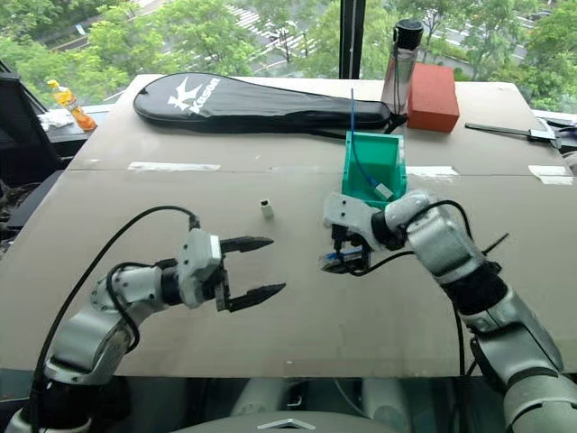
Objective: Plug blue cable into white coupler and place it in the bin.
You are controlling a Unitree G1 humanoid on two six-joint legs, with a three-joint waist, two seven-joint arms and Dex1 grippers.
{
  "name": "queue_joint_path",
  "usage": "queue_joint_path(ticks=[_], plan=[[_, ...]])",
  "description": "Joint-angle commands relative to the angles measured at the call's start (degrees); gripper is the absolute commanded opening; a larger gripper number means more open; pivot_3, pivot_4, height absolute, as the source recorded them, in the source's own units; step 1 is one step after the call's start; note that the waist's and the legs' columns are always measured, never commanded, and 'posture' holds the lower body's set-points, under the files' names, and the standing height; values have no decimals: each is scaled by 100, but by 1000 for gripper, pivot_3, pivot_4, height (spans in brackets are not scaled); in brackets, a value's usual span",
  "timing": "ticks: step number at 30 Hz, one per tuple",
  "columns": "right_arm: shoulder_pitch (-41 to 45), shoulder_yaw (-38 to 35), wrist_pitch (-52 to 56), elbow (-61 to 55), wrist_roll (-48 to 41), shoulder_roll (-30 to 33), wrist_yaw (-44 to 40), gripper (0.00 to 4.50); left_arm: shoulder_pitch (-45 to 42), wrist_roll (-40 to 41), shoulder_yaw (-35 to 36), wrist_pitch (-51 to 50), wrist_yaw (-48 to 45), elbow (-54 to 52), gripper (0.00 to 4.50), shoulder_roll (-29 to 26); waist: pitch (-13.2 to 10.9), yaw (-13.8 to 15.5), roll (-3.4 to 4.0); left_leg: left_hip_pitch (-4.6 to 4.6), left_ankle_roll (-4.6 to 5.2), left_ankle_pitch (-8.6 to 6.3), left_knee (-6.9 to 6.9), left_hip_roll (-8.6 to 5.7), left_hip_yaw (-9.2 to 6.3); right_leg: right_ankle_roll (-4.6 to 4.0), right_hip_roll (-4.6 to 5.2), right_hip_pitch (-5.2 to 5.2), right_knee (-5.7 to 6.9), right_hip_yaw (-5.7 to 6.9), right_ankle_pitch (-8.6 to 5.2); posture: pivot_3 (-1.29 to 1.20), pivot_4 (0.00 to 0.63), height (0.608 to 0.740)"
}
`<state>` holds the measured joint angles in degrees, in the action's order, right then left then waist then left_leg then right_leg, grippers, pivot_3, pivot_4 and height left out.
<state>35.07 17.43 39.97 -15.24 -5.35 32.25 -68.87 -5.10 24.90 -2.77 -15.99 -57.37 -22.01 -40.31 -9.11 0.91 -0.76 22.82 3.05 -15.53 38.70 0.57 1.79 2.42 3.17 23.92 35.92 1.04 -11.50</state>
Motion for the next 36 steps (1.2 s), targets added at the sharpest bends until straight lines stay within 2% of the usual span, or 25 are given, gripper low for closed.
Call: queue_joint_path(ticks=[1, 3, 6, 8, 13, 21, 22, 23, 25, 31, 35, 36], plan=[[-548, -866, -199, -714, -578, 266, 89, 4472, -311, -75, -214, -48, -259, 247, 4500, -47, 0, -6, -1, 1, 1, 0, -1, -3, 0, 1, 2, -2, -4, 0, -1, 0, 150, 740], [-970, -1363, -458, -990, -951, 149, 278, 4472, -566, -248, -352, 69, -335, 545, 4500, 5, 0, -10, -2, 1, 2, -1, -1, -3, 4, 1, 3, -2, -9, -3, -1, 0, 150, 740], [-2599, -2567, -558, -1976, -1296, 252, 593, 4472, -1419, -643, -861, 449, -659, 1625, 4500, 383, 0, 96, 2, 2, 2, -1, -6, -3, -2, 3, -4, -1, -5, 4, -2, 0, 150, 740], [-3298, -3009, -689, -2306, -1341, 243, 868, 4472, -1808, -858, -1057, 676, -746, 2236, 4500, 644, 1, 132, 1, 6, 1, -1, -6, -9, -14, 8, -6, -4, -5, 15, -5, 0, 150, 740], [-4267, -3466, -939, -2662, -1399, 231, 1348, 4472, -2328, -1254, -1339, 1247, -922, 3144, 4500, 1065, 0, -34, -5, -7, 4, -1, 4, -7, 19, 3, -8, -4, -2, -22, -9, 0, 150, 740], [-5290, -3670, -1089, -3163, -1357, 124, 2099, 4472, -2764, -1812, -1678, 1894, -1003, 3997, 4500, 1544, 0, -13, -5, -9, 4, -1, 7, 0, 17, 3, -17, -3, 4, -25, -8, 0, 150, 740], [-5353, -3672, -1060, -3209, -1372, 105, 2192, 4500, -2798, -1868, -1694, 1950, -992, 4104, 3981, 1587, 0, -11, -5, -8, 4, -1, 7, -1, 18, 3, -16, -3, 3, -25, -8, 0, 150, 740], [-5436, -3675, -1025, -3261, -1397, 94, 2260, 4500, -2829, -1955, -1739, 2078, -998, 4229, 3729, 1612, 1, -7, -5, -8, 4, -1, 7, -1, 17, 3, -16, -3, 3, -25, -8, 0, 150, 740], [-5593, -3669, -1002, -3351, -1432, 87, 2363, 4500, -2859, -2074, -1813, 2285, -1046, 4427, 2877, 1652, 1, -6, -6, -7, 5, -1, 7, -1, 17, 4, -16, -3, 3, -25, -9, 0, 150, 740], [-5872, -3626, -1001, -3513, -1527, 7, 2709, 4500, -2867, -2162, -1818, 2555, -1169, 4697, 48, 1730, 3, -6, -8, -7, 5, -2, 8, 0, 16, -1, -14, -4, 2, -24, -14, 0, 150, 740], [-5897, -3521, -723, -3620, -1790, -172, 3049, 4500, -2842, -2043, -1719, 2652, -1217, 4670, 48, 1787, 4, -6, -9, -8, 5, -2, 9, 1, 15, -2, -14, -4, 3, -24, -13, 0, 150, 740], [-5804, -3496, -315, -3708, -2266, -445, 3367, 4500, -2804, -1808, -1591, 2622, -1257, 4429, 48, 1823, 4, -7, -10, -8, 5, -2, 9, 2, 15, -3, -14, -4, 3, -24, -13, 0, 150, 740]])
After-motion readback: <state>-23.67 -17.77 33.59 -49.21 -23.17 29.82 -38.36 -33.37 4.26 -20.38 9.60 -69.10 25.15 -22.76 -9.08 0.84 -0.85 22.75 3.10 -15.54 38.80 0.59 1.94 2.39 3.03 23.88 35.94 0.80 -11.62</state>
